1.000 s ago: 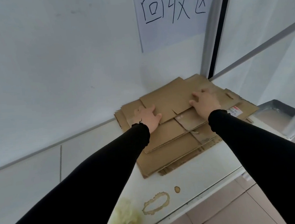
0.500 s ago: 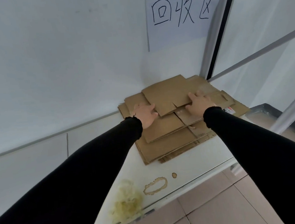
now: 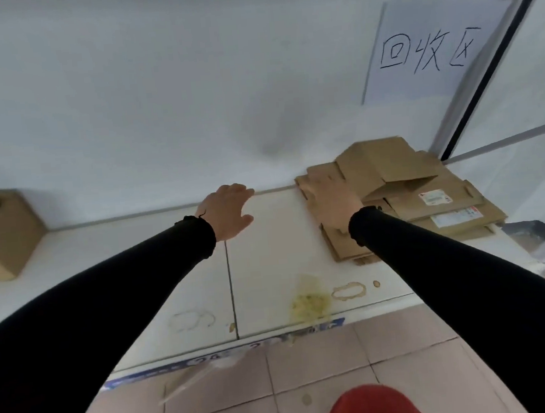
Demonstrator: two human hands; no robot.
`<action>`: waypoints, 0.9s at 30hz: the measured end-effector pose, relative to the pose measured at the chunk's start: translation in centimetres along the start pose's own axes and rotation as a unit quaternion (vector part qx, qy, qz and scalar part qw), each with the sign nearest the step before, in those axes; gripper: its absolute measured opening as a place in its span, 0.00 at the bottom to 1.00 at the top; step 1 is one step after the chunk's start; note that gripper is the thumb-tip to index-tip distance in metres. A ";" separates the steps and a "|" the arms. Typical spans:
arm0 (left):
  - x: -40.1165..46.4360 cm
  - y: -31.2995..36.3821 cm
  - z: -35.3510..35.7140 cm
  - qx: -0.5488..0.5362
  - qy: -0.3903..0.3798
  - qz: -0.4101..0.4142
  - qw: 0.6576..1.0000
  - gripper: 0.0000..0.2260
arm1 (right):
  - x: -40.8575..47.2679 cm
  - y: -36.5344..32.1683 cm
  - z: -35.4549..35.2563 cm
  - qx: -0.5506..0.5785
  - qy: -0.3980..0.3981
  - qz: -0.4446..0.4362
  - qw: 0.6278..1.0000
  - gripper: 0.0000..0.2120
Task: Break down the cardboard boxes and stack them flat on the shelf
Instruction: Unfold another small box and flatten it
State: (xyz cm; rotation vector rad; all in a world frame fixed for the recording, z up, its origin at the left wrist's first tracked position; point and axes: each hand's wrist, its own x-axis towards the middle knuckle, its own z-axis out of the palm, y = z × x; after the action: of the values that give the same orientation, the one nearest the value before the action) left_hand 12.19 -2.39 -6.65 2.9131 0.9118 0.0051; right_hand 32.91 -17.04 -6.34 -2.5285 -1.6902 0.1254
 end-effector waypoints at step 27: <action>-27.6 -41.6 -2.8 -0.023 0.157 -0.306 0.939 0.31 | 10.2 -52.0 7.1 0.108 -0.053 -0.301 0.946 0.26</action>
State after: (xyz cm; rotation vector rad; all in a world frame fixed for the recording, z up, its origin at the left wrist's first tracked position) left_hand -34.22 16.18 -6.75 2.4929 1.7990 0.4499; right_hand -11.74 12.39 -6.95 -1.7859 -2.2586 0.3747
